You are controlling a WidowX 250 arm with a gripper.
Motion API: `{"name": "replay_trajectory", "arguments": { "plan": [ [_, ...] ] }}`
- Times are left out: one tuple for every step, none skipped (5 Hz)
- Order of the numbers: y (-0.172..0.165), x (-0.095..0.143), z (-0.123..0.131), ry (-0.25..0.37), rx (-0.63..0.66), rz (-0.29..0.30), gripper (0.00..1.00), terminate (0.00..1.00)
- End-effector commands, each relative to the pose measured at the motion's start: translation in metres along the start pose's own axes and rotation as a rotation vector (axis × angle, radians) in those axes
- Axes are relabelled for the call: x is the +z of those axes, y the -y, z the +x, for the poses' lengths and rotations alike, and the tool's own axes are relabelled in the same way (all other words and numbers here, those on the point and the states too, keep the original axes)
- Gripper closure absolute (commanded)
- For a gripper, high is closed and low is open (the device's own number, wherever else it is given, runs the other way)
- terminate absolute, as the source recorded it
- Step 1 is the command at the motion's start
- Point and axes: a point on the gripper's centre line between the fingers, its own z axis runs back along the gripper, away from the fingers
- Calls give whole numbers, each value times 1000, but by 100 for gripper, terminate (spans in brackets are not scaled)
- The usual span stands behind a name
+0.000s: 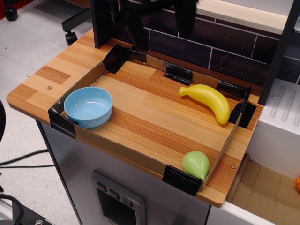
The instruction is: Put pear in bowl
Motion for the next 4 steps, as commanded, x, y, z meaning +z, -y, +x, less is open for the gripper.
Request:
{"name": "replay_trajectory", "arguments": {
  "plan": [
    [7,-31,-21,-17,-149,-16,0,0],
    [6,-47,-33,-30,-226,-4,0,0],
    [5,-60,-42,-82,-335,18,0,0],
    [3,-73,-50,-147,-468,43,0,0]
  ]
}}
